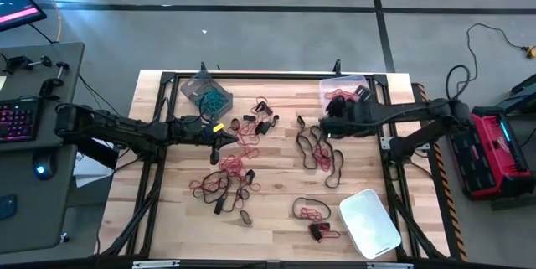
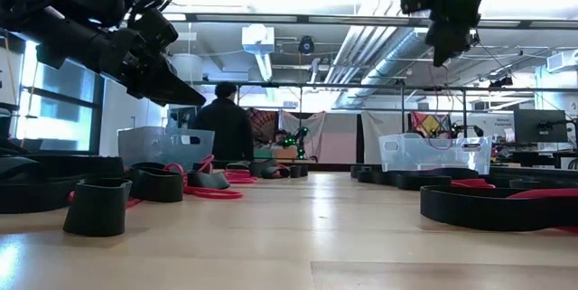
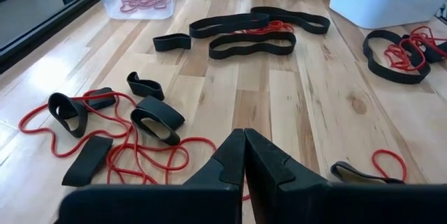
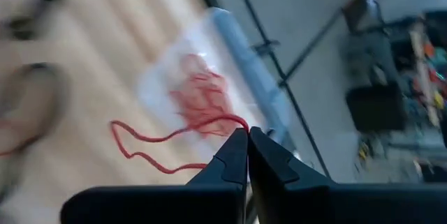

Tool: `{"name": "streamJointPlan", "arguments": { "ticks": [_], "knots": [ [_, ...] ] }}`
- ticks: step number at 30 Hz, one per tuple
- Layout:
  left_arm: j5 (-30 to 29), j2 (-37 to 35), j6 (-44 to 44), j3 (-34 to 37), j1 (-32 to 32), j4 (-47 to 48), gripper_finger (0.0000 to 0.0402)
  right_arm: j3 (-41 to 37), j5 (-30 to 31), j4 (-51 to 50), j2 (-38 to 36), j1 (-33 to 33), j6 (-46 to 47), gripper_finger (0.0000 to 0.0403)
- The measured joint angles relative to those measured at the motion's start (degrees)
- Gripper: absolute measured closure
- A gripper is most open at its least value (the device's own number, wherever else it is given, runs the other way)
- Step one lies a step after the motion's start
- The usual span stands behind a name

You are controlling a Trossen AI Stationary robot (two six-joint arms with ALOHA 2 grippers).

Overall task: Sort rubber bands into baskets
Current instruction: Put the red rubber band into the transparent bin

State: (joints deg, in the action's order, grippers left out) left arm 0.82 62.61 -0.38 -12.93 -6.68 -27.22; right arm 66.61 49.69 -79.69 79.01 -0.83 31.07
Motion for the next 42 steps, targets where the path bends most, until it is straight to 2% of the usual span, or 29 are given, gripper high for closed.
{"name": "streamJointPlan", "arguments": {
  "ticks": [5,10,16,20,28,35,42],
  "knots": [
    [0.0,0.0,0.0,0.0,0.0,0.0,0.0401,-3.5,2.9,3.9,-3.1,-8.1,-2.7,0.0403],
    [0.0,0.0,0.0,0.0,0.0,0.0,0.0401,-6.6,4.1,15.8,-4.4,-16.0,-12.3,0.0403],
    [0.0,0.0,-0.5,0.0,0.0,0.0,0.0401,-12.2,-1.8,33.9,-4.4,-25.6,-24.0,0.0403],
    [0.0,0.0,-0.5,0.0,0.0,0.0,0.0401,-15.5,-3.2,42.3,-4.4,-30.0,-27.9,0.0403],
    [0.0,0.0,-0.7,0.0,0.0,0.0,0.0401,-16.1,-1.5,46.2,-4.4,-34.5,-28.5,0.0403],
    [0.0,0.0,-0.9,0.0,0.0,0.0,0.0401,-16.1,3.6,46.0,-4.4,-34.8,-27.4,0.0403],
    [0.0,0.0,-1.0,0.0,0.0,0.0,0.0401,-16.1,3.2,45.4,-4.4,-34.8,-26.1,0.0403]
  ]
}}
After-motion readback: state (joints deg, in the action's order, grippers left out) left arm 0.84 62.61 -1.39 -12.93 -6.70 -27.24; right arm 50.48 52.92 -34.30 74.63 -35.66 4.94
